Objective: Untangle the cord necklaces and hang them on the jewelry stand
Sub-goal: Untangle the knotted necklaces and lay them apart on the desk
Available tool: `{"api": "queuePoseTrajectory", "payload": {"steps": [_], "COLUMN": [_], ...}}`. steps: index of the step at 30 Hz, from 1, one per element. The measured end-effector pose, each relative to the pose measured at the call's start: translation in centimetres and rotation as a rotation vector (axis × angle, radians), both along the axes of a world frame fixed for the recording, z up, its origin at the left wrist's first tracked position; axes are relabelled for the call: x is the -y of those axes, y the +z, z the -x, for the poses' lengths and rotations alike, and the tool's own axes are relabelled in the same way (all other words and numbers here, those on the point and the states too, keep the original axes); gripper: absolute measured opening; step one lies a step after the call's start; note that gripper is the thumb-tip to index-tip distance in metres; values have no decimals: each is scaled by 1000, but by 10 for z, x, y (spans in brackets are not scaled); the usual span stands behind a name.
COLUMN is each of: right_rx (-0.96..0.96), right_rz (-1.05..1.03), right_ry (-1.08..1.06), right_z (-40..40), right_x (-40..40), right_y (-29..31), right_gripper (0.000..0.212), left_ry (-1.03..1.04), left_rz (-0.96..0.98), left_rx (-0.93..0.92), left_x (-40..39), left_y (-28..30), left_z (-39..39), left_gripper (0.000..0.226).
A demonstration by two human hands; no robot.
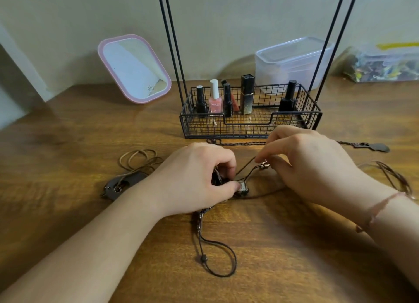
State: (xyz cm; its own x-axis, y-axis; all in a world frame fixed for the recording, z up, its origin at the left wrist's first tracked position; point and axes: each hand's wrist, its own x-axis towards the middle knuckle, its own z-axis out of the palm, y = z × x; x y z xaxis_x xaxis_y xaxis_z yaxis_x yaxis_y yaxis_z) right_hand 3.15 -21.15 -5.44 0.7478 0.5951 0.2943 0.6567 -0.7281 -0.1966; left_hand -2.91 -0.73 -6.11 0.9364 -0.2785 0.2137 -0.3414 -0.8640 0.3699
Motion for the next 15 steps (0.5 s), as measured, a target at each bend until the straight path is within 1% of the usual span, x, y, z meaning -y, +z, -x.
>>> {"api": "queuePoseTrajectory", "payload": {"steps": [2, 6, 8, 10, 11, 13, 15], "right_rx": [11, -67, -58, -4, -1, -68, -155], "right_rz": [22, 103, 89, 35, -49, -319, -592], "right_ry": [22, 101, 89, 100, 123, 192, 247], "right_z": [0, -4, -6, -8, -7, -5, -2], "right_x": [-1, 1, -2, -4, -5, -3, -1], "right_y": [0, -2, -3, -7, -7, -3, 4], "right_gripper": [22, 20, 13, 7, 5, 4, 10], "left_ry": [1, -12, -19, -22, -26, -36, -47], "left_rz": [-3, -19, -24, -21, -19, 1, 27], "left_rx": [-13, -39, -60, -80, -85, -88, -102], "left_x": [0, 0, -2, -4, -5, -6, -7], "left_y": [0, 3, 5, 7, 7, 9, 9], "left_z": [0, 1, 1, 2, 3, 3, 2], "left_gripper": [15, 12, 11, 14, 16, 18, 17]}}
